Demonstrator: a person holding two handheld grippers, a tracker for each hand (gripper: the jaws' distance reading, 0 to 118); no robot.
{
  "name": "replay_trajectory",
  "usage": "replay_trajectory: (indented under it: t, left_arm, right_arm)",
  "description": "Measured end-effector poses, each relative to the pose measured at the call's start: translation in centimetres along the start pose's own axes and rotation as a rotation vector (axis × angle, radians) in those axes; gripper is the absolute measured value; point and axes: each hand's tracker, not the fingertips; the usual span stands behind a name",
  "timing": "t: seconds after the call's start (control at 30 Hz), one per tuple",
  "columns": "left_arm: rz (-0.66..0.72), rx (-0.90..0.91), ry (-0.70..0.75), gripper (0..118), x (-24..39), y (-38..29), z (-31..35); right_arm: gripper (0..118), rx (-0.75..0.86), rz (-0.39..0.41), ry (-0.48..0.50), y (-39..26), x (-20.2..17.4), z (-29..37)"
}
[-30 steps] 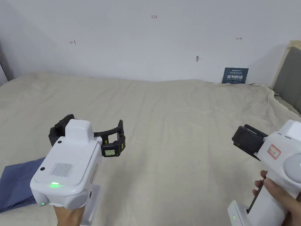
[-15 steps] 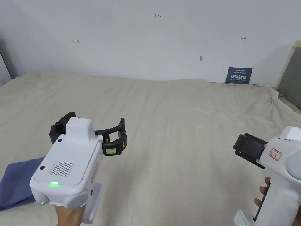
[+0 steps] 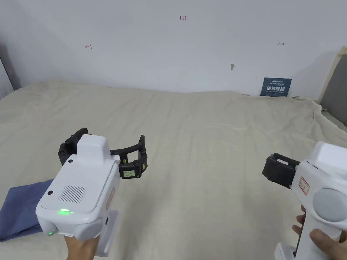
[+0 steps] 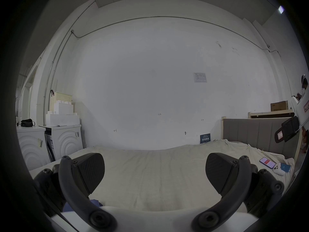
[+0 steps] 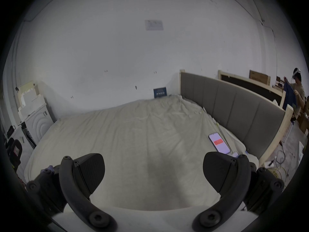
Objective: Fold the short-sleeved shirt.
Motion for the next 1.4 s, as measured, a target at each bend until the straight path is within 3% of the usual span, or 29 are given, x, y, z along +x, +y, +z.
replay_trajectory:
  t: [0.17, 0.37, 1.4]
  left_arm:
    - [-0.003, -0.004, -0.002, 118, 0.1, 0.0, 0.0]
    - [-0.001, -0.001, -0.003, 118, 0.2, 0.0, 0.1]
    - [0.001, 0.007, 0.022, 118, -0.3, -0.2, 0.3]
  right_arm:
    - [116, 0.144, 0.006, 0.059, -0.8, 0.7, 0.5]
    - [118, 0.320, 0.093, 0.053, -1.6, 0.1, 1.1]
    - [118, 0.347, 0.108, 0.082, -1.7, -1.7, 2.7]
